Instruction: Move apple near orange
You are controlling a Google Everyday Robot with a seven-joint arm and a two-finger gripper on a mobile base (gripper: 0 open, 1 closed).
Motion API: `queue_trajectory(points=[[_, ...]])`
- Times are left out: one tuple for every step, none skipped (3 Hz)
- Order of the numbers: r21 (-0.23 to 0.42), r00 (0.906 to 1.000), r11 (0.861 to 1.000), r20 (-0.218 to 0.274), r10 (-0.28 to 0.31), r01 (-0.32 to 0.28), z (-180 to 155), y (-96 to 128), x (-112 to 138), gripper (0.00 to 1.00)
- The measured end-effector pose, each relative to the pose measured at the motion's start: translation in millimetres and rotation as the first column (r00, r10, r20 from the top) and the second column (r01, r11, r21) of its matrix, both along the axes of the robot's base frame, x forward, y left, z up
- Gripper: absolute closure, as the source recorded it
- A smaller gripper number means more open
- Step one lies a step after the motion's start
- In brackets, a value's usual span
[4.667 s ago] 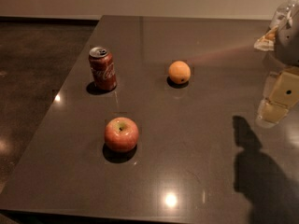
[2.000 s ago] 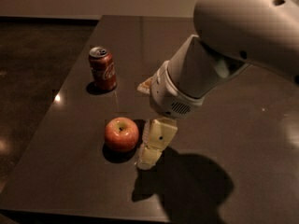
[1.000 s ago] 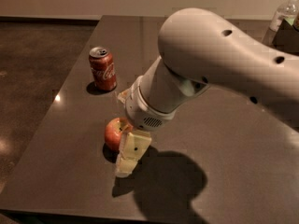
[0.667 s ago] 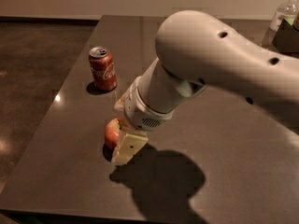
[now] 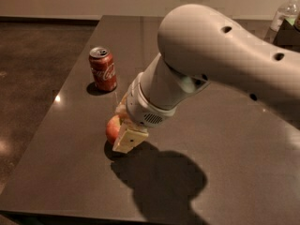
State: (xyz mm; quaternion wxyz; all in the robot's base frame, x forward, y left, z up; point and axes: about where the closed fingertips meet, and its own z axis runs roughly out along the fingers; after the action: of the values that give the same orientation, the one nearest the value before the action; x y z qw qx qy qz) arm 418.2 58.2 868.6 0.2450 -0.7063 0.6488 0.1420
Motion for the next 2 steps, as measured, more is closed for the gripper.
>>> queue_trajectory(points=[[-0.002,0.9993,0.999,0.018,-0.034,0.034,12,-10,12,0.93],[-0.008,0.9932,0.994,0.045,-0.108,0.108,25,-32,38,1.0]])
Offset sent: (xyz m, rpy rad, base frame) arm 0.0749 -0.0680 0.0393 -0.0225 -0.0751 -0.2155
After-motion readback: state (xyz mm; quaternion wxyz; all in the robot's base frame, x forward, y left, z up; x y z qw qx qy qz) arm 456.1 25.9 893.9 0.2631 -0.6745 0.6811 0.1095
